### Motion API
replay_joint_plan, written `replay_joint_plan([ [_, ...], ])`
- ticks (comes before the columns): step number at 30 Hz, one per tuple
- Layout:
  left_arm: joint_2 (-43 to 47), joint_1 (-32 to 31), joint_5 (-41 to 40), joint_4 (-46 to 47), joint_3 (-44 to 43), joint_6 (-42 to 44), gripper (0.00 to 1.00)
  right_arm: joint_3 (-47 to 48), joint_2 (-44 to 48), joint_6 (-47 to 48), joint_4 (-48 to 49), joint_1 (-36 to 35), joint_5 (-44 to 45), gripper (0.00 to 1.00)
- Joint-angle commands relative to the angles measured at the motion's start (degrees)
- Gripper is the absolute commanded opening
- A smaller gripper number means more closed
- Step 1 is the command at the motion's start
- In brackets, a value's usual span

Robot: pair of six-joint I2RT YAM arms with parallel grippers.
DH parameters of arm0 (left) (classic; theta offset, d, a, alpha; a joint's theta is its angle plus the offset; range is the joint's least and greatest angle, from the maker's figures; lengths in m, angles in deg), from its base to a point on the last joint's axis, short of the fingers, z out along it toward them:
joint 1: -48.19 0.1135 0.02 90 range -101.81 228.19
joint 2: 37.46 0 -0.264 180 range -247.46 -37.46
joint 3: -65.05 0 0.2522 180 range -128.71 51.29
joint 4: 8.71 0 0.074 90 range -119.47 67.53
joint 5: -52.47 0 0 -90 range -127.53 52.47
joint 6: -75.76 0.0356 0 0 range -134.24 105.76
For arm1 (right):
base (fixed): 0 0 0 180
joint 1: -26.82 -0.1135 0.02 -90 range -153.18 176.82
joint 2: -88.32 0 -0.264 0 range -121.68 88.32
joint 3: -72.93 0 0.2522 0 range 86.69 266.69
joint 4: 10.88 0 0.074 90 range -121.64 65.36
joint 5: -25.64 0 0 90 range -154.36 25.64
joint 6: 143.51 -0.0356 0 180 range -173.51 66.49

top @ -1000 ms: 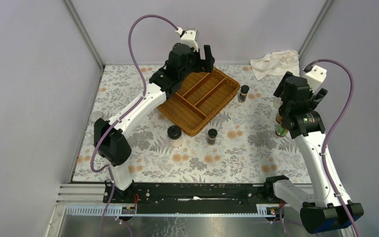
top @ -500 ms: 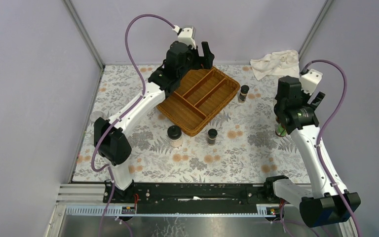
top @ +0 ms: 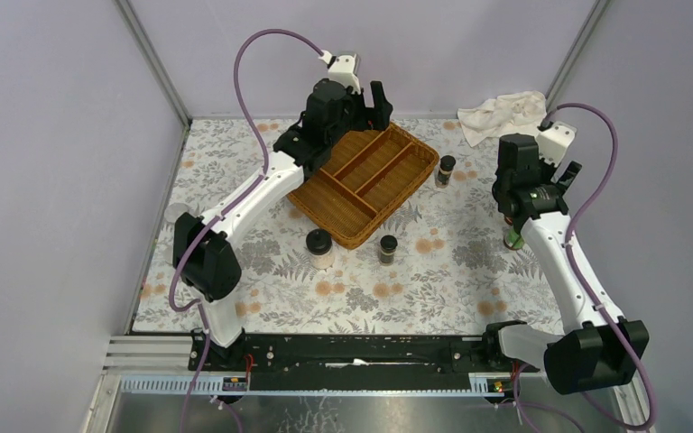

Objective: Organize the condiment bottles
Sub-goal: Pick up the bottle from the center of the board.

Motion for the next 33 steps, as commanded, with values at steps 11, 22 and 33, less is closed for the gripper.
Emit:
replay_joint_plan([
  [11, -3.19, 0.12, -2.66, 1.38, -0.83, 3.58, 0.99, -2.47, -4.24, -0.94, 9.15, 1.5, -1.77, 1.0],
  [22, -4.25, -0.84, -3.68, 1.66, -0.74, 4.66, 0.99, -2.04, -5.05, -1.83, 9.15, 2.9, -1.92, 0.99],
  [33, -4.34, -1.37, -4.43, 2.19, -0.09, 5.16, 0.99, -2.07, -6.19, -4.81, 9.74, 7.07, -4.9, 0.89],
])
